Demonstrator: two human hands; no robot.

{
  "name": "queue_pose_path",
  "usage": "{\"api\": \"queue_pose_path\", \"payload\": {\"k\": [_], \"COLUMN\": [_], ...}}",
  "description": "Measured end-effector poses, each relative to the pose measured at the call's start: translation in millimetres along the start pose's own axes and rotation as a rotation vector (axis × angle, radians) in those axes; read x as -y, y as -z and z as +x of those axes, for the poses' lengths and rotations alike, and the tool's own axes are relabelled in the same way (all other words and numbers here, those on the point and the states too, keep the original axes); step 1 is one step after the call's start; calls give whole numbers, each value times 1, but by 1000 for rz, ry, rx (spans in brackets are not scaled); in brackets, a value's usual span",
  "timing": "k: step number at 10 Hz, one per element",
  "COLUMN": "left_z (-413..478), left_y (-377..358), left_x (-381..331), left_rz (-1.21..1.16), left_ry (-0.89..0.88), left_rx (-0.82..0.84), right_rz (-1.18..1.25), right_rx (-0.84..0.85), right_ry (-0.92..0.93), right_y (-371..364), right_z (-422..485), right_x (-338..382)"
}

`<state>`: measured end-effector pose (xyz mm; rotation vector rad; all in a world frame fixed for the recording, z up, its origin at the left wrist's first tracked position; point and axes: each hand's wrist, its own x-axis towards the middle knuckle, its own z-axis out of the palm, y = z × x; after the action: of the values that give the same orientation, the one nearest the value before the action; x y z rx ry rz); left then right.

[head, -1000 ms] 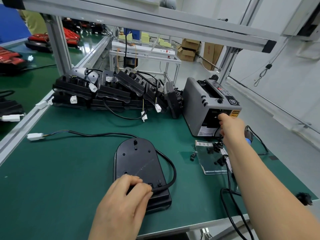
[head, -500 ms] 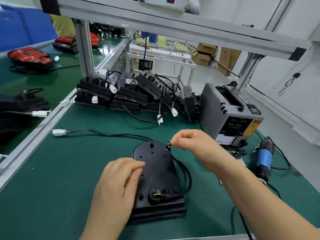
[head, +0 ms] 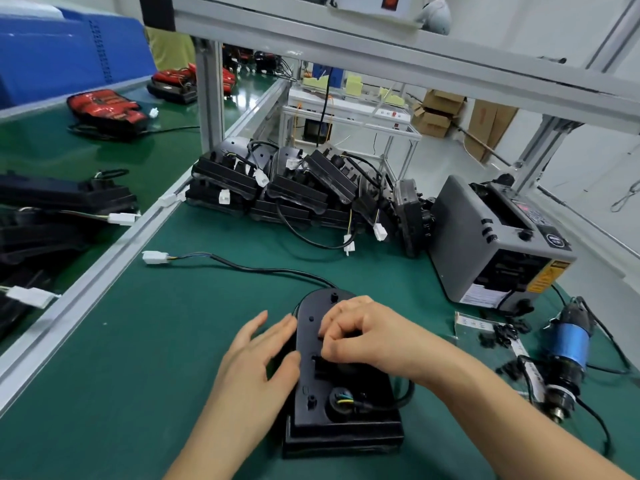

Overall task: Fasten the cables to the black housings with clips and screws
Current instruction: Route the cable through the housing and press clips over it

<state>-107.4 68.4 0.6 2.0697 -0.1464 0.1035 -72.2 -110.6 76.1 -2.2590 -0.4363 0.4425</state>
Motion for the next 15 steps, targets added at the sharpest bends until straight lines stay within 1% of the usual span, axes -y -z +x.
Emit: {"api": "queue_pose_path", "payload": {"k": [1,3,5,9,12,13,14,15], "left_z": [0,1,-1,1,-1,-6,-17,-23], "left_y": [0,1,2,2,2,2,2,-1], "left_x": [-1,0,0,0,-1,-6,-7,-8], "left_rz": [-8,3,-19,-15,-1,119,332,467], "left_ry": [0,-2,-3,-12,-28,-150,-374,-448], "left_rx": [1,5,8,-4,-47,-153,-290,-361], "right_rz": [-20,-86,-147,-187,-278,-289,-296,-299], "right_rx": [-4,-90,-105,-131,-122,-124,-121,-129], "right_ry": [-31,-57,-62,-51,-20,-18,-13,-4], "right_y": [-4,-13,-14,-14,-15,-15,-16,-16], "right_z": [0,4,7,10,10,10,11,11], "right_x": [-4,-4,-2,-2,0,0,-1,-1]}}
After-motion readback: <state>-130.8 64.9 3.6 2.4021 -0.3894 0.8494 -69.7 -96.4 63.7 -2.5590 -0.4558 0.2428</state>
